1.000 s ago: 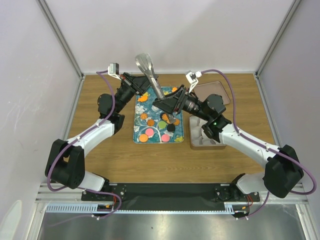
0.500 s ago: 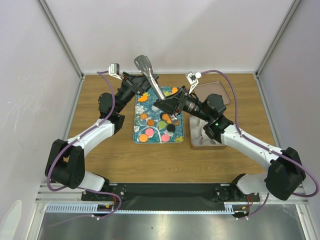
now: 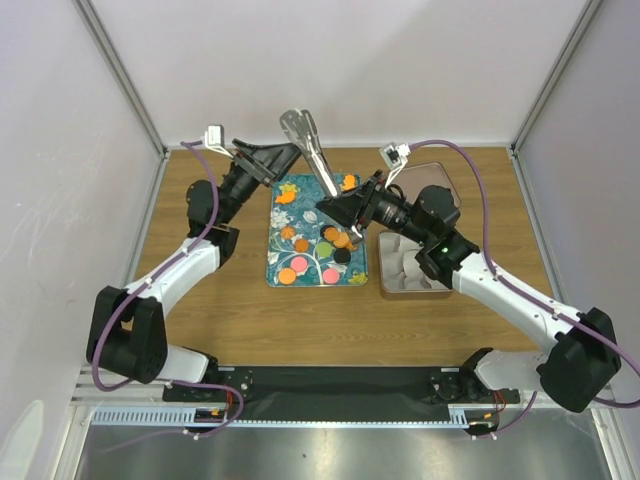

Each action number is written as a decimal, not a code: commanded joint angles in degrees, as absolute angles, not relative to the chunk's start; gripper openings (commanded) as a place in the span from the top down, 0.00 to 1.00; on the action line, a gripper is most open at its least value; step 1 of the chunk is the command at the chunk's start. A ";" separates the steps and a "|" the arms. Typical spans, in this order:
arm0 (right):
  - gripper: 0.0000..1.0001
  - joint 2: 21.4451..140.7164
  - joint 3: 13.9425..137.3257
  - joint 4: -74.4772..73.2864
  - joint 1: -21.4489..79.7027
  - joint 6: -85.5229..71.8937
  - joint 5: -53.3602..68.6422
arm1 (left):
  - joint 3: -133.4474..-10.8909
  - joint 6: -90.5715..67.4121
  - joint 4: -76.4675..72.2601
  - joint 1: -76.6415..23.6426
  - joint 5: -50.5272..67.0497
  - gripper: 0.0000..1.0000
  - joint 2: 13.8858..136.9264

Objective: Pack the cookies

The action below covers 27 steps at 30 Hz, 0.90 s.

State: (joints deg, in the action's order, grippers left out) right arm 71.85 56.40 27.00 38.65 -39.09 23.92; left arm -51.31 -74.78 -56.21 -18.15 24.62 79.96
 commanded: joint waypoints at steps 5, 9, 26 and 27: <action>0.48 68.56 60.46 21.03 36.56 -35.42 21.36 | -49.05 -71.37 -51.87 -13.19 26.46 0.25 76.29; 0.48 68.47 63.97 11.36 35.33 -31.82 18.03 | -48.95 -65.25 -38.45 -11.43 26.28 0.25 73.06; 0.49 80.76 79.19 -29.61 34.19 -15.12 5.11 | -68.20 -22.78 31.79 -11.51 9.85 0.25 58.02; 0.49 81.47 79.19 -30.32 35.41 -14.77 4.23 | -67.33 -20.41 32.60 -11.43 8.54 0.24 56.96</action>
